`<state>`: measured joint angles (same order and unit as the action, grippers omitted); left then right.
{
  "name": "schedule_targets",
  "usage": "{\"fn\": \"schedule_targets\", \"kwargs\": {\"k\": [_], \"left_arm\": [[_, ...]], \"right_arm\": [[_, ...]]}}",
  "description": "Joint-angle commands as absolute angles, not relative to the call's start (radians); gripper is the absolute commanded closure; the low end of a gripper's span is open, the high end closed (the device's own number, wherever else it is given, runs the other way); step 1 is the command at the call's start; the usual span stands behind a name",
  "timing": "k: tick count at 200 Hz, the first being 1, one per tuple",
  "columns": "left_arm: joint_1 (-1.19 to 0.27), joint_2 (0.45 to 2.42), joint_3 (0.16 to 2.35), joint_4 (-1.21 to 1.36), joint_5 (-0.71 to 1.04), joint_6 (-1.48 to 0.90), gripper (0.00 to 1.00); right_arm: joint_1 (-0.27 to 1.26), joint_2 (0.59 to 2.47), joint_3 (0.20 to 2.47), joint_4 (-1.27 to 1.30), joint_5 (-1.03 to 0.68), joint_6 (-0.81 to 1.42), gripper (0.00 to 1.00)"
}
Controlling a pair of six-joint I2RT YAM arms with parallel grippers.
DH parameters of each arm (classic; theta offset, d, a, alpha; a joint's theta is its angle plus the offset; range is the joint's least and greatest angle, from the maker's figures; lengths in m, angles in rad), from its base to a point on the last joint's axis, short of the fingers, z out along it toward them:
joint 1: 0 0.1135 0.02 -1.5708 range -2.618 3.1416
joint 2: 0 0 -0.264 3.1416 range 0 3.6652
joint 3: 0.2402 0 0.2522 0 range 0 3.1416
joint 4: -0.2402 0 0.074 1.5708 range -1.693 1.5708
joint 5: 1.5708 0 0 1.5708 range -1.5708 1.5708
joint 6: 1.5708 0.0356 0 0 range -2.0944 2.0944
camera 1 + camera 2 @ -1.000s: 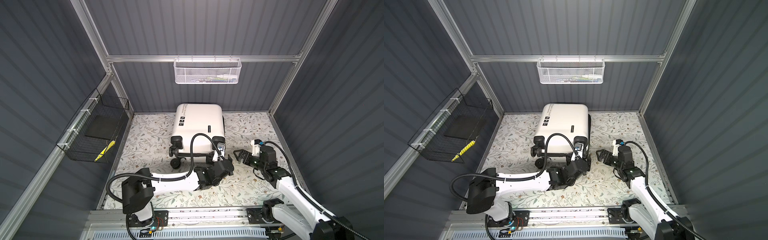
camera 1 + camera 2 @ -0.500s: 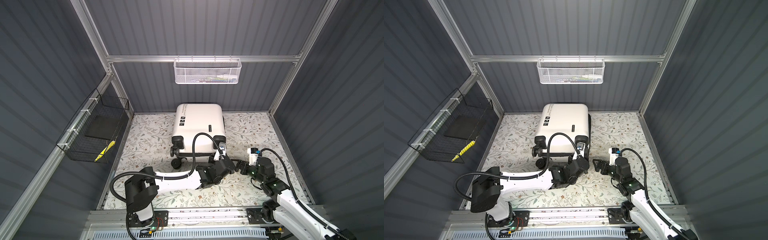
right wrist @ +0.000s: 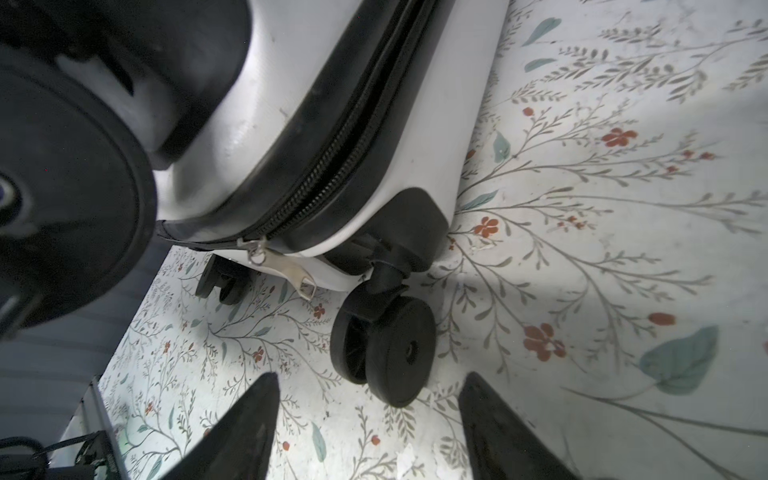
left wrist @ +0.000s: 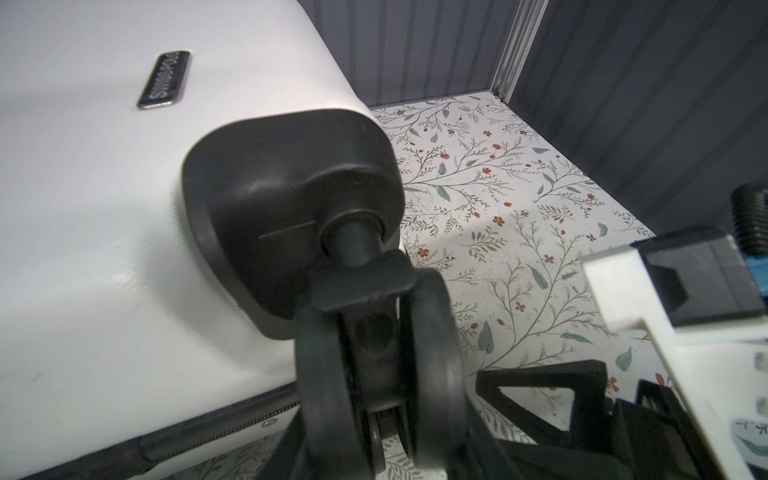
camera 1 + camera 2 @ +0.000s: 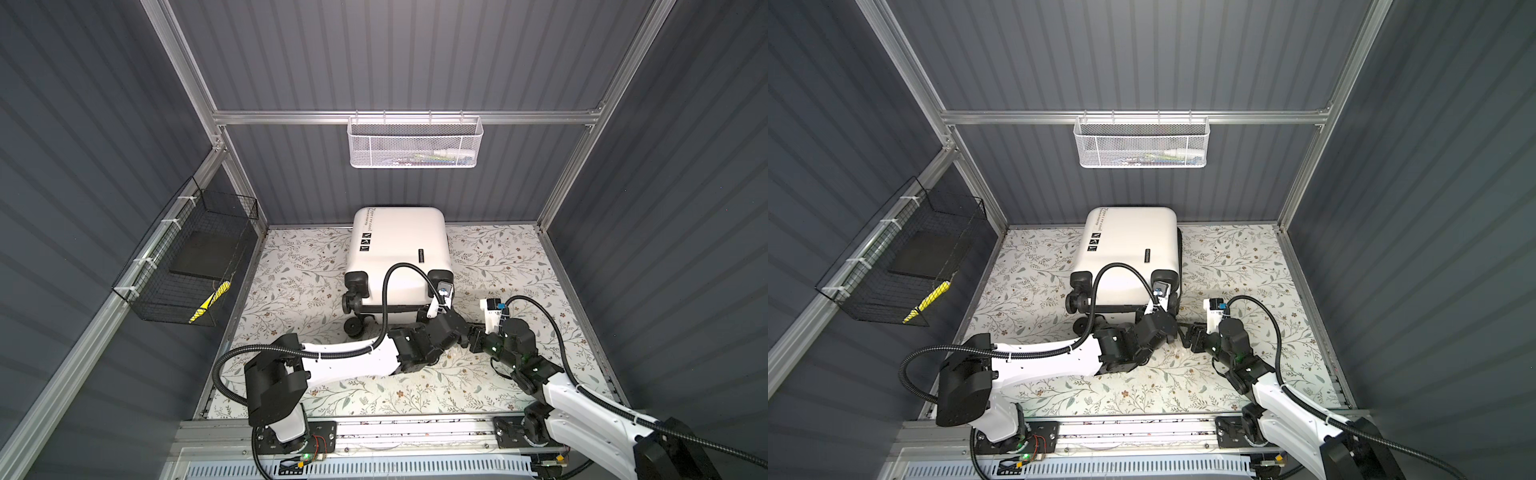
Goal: Pack the luggage
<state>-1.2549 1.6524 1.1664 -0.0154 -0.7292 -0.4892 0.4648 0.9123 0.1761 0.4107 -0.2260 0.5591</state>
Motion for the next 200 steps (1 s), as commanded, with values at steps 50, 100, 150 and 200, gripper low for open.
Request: {"fn": "schedule_targets", "kwargs": {"k": [50, 100, 150, 200], "left_arm": [[-1.267, 1.576, 1.258, 0.084, -0.629, -0.428, 1.0], [-1.267, 1.557, 1.261, 0.096, -0.614, -0.431, 1.0], [-1.266, 1.555, 1.269, 0.097, -0.608, -0.428, 1.0], [-1.267, 1.555, 1.275, 0.092, -0.604, -0.426, 1.0]], "right_arm": [[0.553, 1.013, 0.149, 0.688, -0.164, 0.489, 0.41], [0.583, 1.15, 0.162, 0.809, -0.143, 0.49, 0.45], [0.601, 1.246, 0.191, 0.887, -0.12, 0.495, 0.46], [0.608, 1.308, 0.215, 0.946, -0.111, 0.51, 0.48]]}}
